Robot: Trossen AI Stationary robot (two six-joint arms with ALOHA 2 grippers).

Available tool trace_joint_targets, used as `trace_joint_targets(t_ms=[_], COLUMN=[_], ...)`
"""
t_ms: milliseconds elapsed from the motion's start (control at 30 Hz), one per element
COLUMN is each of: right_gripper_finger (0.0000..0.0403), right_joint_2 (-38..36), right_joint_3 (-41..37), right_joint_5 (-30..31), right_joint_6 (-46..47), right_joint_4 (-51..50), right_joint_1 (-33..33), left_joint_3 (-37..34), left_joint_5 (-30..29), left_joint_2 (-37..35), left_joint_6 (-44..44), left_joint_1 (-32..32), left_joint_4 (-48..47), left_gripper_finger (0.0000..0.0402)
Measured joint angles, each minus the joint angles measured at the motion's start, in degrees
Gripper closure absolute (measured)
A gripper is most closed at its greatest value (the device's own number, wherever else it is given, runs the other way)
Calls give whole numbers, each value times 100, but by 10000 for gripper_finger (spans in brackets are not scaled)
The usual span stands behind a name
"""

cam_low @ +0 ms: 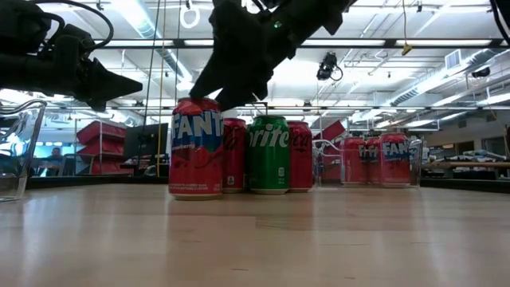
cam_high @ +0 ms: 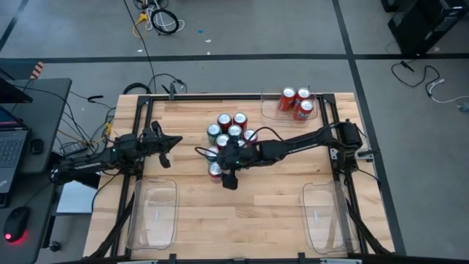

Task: Sort soda cans
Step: Put the orange soda can into the top transparent bin

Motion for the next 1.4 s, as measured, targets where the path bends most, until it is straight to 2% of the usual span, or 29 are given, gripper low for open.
trace_joint_targets(t_ms=[367, 600, 900, 1133, 1400], right_gripper_finger=[122, 147, 149, 149, 150], right_joint_2=[304, -71, -1305, -2241, -2697], right_joint_3=[12, -34, -23, -9, -103], right_joint_5=[-212, -241, 1201, 2569, 3131], right_joint_6=[-77, 63, 81, 176, 1002], right_joint_4=[342, -99, -1242, -2015, -2947], right_joint_1=[8, 30, 93, 8, -553], left_joint_3=[2, 2, 2, -13, -12], left_joint_5=[0, 15, 18, 8, 2], left_joint_2=[78, 76, 76, 76, 76], left_joint_6=[-17, -20, -22, -42, -28], left_joint_1=[-2, -2, 0, -2, -1], left_joint_4=[-20, -24, -27, 102, 72], left_gripper_finger=[394, 394, 394, 394, 394])
